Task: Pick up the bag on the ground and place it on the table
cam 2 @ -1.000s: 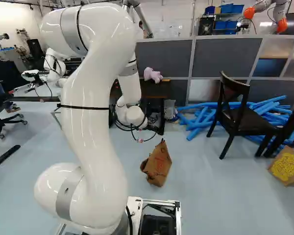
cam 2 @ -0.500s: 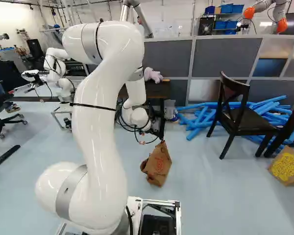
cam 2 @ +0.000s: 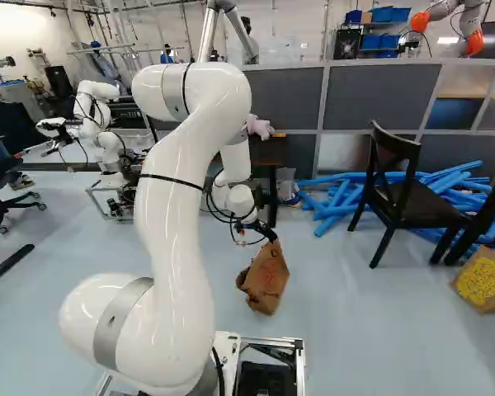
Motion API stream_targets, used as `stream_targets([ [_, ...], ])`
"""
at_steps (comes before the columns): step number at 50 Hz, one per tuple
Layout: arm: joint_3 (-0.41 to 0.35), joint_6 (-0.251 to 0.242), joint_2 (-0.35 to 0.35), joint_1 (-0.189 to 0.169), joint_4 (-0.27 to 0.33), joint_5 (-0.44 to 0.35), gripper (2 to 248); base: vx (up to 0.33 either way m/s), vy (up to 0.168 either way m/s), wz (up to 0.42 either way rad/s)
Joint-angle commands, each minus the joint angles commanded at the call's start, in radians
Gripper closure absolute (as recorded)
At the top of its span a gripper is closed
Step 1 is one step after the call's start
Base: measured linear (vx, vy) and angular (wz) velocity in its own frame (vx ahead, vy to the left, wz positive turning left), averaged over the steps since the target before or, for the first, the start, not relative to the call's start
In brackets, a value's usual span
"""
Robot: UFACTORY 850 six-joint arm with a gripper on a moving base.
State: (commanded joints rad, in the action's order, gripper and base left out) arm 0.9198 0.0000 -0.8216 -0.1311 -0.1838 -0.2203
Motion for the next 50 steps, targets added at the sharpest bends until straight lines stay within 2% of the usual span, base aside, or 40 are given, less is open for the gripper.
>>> stream_targets([
  [50, 0.243, 0.000, -0.241, 0.003, -0.145, 0.161, 3, 0.000, 0.000, 0.000],
])
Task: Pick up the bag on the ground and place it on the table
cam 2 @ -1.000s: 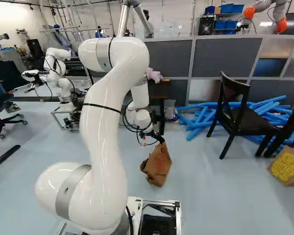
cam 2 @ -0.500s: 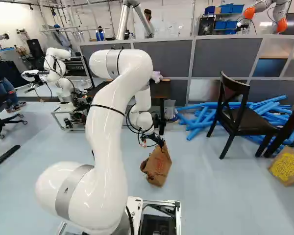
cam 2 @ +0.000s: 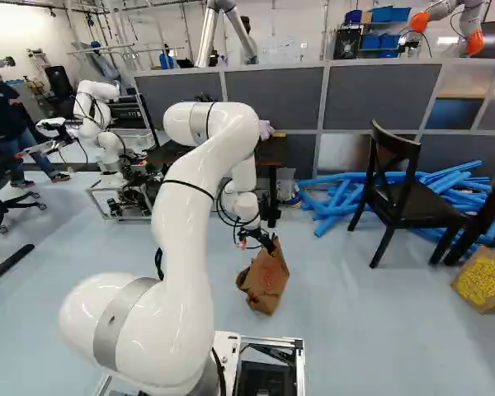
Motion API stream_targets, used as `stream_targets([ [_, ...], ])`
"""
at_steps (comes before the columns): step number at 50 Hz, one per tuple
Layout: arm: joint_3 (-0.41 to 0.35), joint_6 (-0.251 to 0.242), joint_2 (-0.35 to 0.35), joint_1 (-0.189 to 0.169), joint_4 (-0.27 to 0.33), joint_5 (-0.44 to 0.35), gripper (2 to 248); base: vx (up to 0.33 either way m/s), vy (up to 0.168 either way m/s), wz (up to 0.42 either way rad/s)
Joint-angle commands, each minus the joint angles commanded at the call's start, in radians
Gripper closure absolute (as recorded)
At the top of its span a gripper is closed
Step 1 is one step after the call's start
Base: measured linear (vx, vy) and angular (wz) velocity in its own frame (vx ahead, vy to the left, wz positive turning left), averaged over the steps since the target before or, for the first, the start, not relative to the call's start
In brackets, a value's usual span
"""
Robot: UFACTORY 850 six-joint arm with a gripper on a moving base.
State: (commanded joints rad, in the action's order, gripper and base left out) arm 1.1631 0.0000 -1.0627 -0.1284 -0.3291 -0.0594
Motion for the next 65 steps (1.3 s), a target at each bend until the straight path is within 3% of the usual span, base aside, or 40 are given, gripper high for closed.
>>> stream_targets([
  [38, 0.205, 0.000, -0.179, 0.010, -0.107, 0.099, 3, 0.000, 0.000, 0.000],
  [65, 0.330, 0.000, -0.294, 0.014, -0.112, 0.111, 3, 0.000, 0.000, 0.000],
])
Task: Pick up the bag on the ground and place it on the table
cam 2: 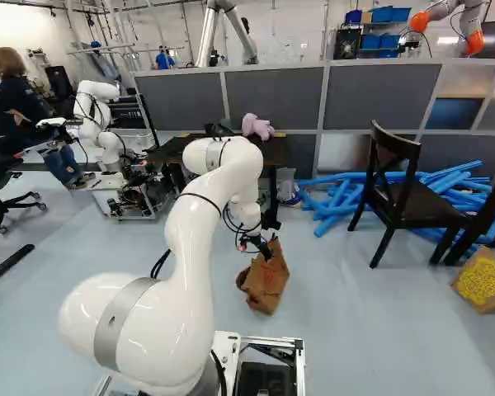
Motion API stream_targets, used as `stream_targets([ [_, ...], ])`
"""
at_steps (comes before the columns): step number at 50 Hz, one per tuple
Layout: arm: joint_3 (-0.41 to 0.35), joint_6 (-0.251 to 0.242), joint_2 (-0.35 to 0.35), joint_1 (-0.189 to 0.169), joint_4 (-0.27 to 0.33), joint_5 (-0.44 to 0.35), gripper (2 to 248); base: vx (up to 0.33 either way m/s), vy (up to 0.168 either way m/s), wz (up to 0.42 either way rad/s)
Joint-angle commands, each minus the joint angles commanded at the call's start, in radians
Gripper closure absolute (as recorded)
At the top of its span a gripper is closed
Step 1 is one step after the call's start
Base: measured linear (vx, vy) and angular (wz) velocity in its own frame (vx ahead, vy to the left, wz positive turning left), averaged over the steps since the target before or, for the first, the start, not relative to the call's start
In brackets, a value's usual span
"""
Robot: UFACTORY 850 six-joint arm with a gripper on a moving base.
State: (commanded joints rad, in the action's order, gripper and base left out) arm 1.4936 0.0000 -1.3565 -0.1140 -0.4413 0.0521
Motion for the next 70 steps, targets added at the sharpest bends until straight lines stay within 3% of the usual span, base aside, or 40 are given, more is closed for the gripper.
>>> stream_targets([
  [49, 0.185, 0.000, -0.190, 0.001, 0.000, 0.000, 3, 0.000, 0.000, 0.000],
  [61, 0.199, 0.000, -0.204, 0.001, 0.000, 0.000, 3, 0.000, 0.000, 0.000],
  [62, 0.199, 0.000, -0.204, 0.001, 0.000, 0.000, 15, 0.000, 0.000, 0.000],
  [66, 0.200, 0.000, -0.205, 0.001, 0.000, 0.000, 15, 0.000, 0.000, 0.000],
  [67, 0.200, 0.000, -0.205, 0.001, 0.000, 0.000, 53, 0.000, 0.000, 0.000],
  [70, 0.200, 0.000, -0.205, 0.001, 0.000, 0.000, 53, 0.000, 0.000, 0.000],
])
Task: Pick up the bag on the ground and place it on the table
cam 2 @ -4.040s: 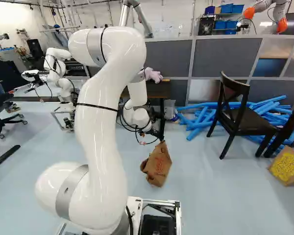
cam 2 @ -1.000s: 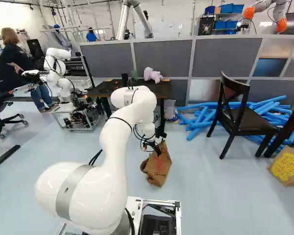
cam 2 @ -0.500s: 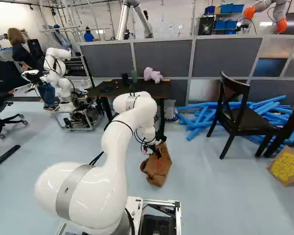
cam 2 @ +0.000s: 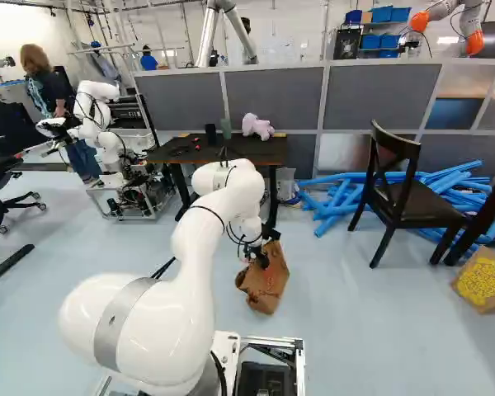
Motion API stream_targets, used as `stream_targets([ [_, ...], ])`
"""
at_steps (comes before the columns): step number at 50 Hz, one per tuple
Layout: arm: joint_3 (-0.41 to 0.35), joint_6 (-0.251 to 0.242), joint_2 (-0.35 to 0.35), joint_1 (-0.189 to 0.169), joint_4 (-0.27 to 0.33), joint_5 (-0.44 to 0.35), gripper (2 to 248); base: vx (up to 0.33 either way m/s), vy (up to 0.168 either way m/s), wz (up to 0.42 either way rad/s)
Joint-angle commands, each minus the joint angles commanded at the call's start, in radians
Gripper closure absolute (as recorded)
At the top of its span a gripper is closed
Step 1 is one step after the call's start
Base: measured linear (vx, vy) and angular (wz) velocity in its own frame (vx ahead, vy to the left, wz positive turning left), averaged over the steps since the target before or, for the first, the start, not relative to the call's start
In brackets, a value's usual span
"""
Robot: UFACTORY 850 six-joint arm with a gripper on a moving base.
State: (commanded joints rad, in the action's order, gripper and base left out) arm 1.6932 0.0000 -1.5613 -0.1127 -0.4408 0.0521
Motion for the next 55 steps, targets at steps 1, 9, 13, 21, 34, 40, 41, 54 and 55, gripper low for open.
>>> stream_targets([
  [1, 0.000, 0.000, 0.000, 0.000, 0.000, 0.000, 53, 0.000, 0.000, 0.000],
  [9, 0.000, 0.000, 0.000, 0.000, 0.000, 0.000, 129, 0.000, 0.000, 0.000],
  [13, 0.000, 0.000, 0.000, 0.000, 0.000, 0.000, 167, 0.000, 0.000, 0.000],
  [21, 0.000, 0.000, 0.000, 0.000, 0.000, 0.000, 204, 0.000, 0.000, 0.000],
  [34, -0.001, 0.000, 0.001, 0.000, 0.000, 0.000, 229, 0.000, 0.000, 0.000],
  [40, -0.015, 0.000, 0.016, 0.000, 0.000, 0.000, 229, 0.000, 0.000, 0.000],
  [41, -0.017, 0.000, 0.018, 0.000, 0.000, 0.000, 229, 0.000, 0.000, 0.000],
  [54, -0.063, 0.000, 0.065, 0.000, 0.000, 0.030, 229, 0.000, 0.000, 0.000],
  [55, -0.066, 0.000, 0.069, 0.000, 0.000, 0.033, 229, 0.000, 0.000, 0.000],
])
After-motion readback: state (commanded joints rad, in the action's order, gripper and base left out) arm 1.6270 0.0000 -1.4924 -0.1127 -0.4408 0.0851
